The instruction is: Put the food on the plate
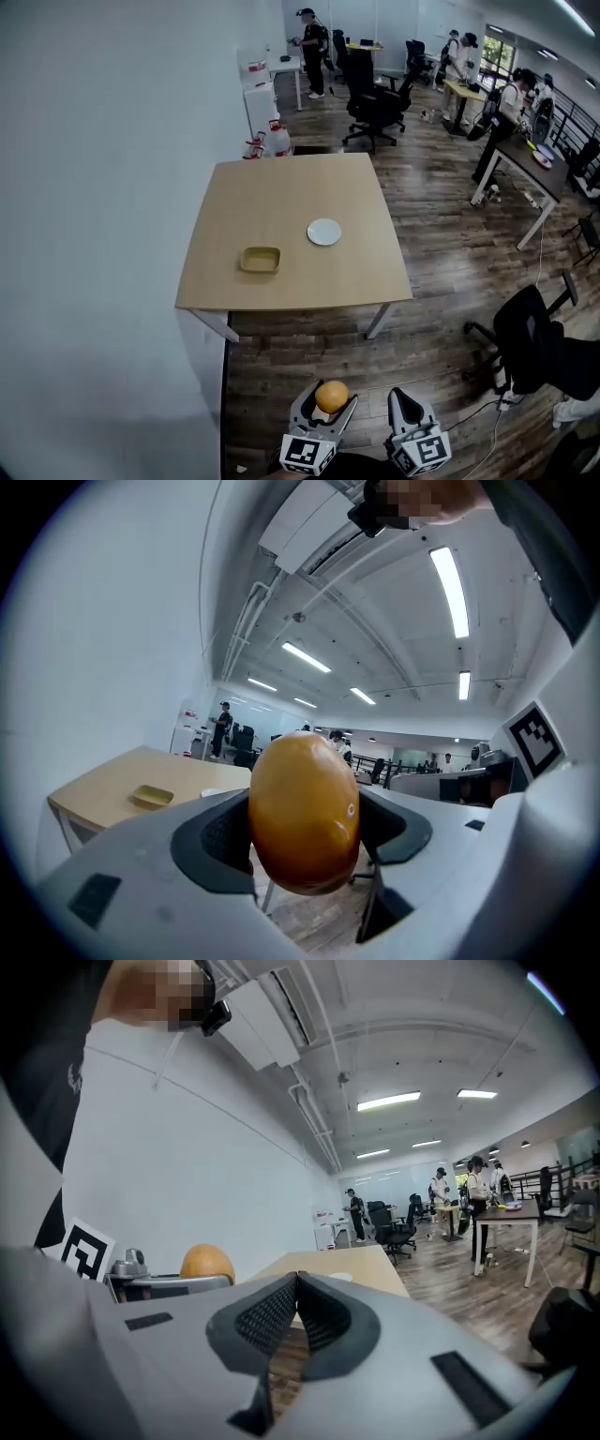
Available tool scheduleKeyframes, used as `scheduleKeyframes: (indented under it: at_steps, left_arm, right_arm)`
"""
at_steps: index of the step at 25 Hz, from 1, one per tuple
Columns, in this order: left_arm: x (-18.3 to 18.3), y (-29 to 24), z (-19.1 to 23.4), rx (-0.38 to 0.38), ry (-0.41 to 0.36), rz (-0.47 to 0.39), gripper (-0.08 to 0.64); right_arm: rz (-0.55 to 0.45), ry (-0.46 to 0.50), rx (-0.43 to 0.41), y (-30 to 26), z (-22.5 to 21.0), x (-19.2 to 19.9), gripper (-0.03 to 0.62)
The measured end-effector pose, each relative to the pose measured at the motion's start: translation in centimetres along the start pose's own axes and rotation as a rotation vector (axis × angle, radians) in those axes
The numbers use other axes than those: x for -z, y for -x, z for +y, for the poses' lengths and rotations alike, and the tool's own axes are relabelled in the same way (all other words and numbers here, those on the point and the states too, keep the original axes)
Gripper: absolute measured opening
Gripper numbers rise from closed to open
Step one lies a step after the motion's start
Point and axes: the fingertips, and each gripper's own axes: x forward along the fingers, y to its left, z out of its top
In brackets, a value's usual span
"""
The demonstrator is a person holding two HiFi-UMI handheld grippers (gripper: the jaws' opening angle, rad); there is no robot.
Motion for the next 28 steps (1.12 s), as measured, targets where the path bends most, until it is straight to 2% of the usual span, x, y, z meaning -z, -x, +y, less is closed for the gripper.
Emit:
scheduleKeyframes:
  at_steps: [3, 5, 8, 13, 18, 22, 28]
  left_arm:
    - [0.5, -1.3, 3.4, -0.015, 0.038, 0.023, 0.319]
    - [0.9, -2.1, 5.1, -0.018, 0.102, 0.044, 0.319]
    - [0.8, -3.2, 7.2, -0.020, 0.154, 0.058, 0.319]
    - [-0.5, -4.3, 10.1, -0.036, 0.124, 0.016, 0.319]
    - [-0.7, -5.5, 11.9, -0.050, 0.111, 0.012, 0.319]
    - [-0.1, -7.5, 13.2, -0.062, 0.093, 0.036, 0.319]
    - [-1.4, -12.0, 16.7, -0.101, 0.073, 0.045, 0.319]
  right_arm:
    - [0.041, 0.007, 0.008, -3.2, -0.1, 1.0, 0.060]
    - [0.090, 0.032, 0.024, -5.2, -0.2, 1.5, 0.060]
    - [0.097, 0.016, 0.012, -8.2, -0.1, 1.5, 0.060]
    - [0.132, 0.065, 0.024, -11.4, -0.7, 0.9, 0.060]
    - [0.112, 0.076, 0.003, -13.2, -0.6, -0.1, 0.060]
    - [0.104, 0.044, -0.026, -15.3, -1.4, 0.1, 0.060]
    - [0.074, 0.028, 0.005, -20.9, -4.8, -2.0, 0.060]
